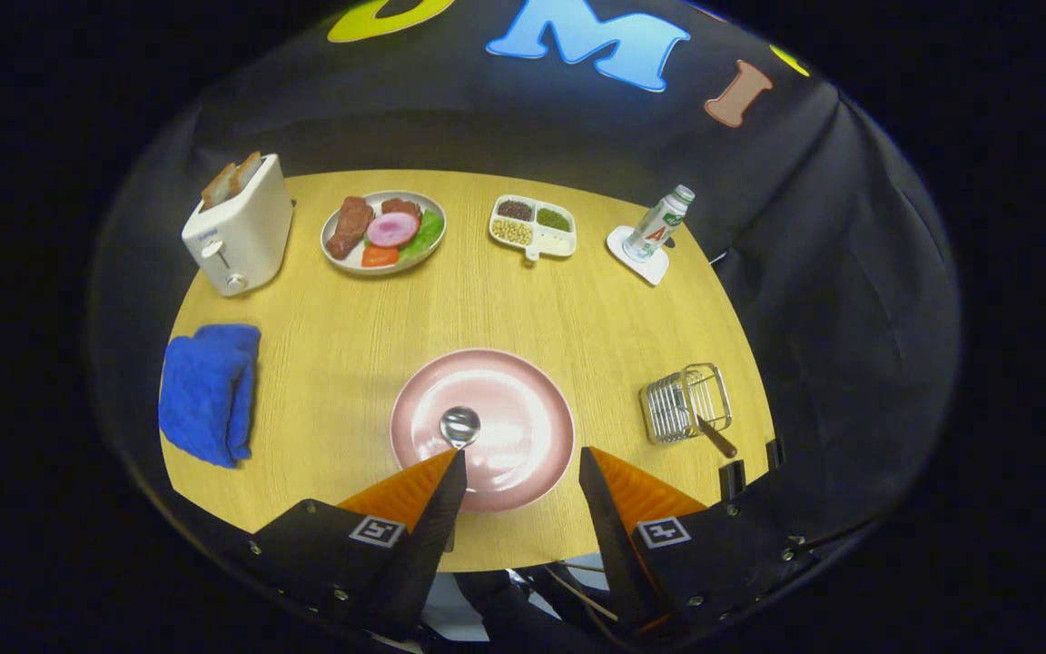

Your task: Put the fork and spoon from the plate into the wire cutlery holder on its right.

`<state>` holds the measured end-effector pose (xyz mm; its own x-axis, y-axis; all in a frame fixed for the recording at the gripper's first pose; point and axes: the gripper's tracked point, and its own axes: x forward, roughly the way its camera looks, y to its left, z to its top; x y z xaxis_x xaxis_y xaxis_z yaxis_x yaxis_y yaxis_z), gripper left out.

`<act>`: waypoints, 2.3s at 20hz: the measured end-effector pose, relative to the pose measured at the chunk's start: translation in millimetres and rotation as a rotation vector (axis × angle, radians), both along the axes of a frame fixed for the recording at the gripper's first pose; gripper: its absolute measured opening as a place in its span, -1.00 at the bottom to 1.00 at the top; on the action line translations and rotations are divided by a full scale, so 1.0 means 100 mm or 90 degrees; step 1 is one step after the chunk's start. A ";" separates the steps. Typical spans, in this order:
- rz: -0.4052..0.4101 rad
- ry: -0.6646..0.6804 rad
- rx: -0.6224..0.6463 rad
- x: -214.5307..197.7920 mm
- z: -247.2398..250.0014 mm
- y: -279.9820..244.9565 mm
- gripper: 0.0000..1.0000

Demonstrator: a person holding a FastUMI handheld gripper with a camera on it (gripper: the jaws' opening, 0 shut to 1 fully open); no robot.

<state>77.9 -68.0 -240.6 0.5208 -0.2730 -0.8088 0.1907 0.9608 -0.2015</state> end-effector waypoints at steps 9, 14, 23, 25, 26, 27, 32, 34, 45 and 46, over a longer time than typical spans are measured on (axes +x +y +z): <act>-0.002 0.100 0.014 -0.31 -0.60 0.39 0.56; -0.025 0.141 0.044 -0.38 -0.88 0.45 0.55; -0.035 0.183 0.120 -0.42 -1.37 0.50 0.53; -0.040 0.187 0.132 -0.40 -1.41 0.51 0.45; -0.039 0.190 0.134 -0.41 -1.44 0.50 0.36; -0.035 0.189 0.134 -0.40 -1.43 0.50 0.31; -0.009 0.203 0.130 -0.41 -1.53 0.48 -0.56; -0.009 0.214 0.146 -0.45 -1.52 0.49 -0.74; 0.060 0.179 0.136 -0.36 -1.18 0.57 -0.99; 0.062 0.179 0.124 -0.37 -1.12 0.54 -0.98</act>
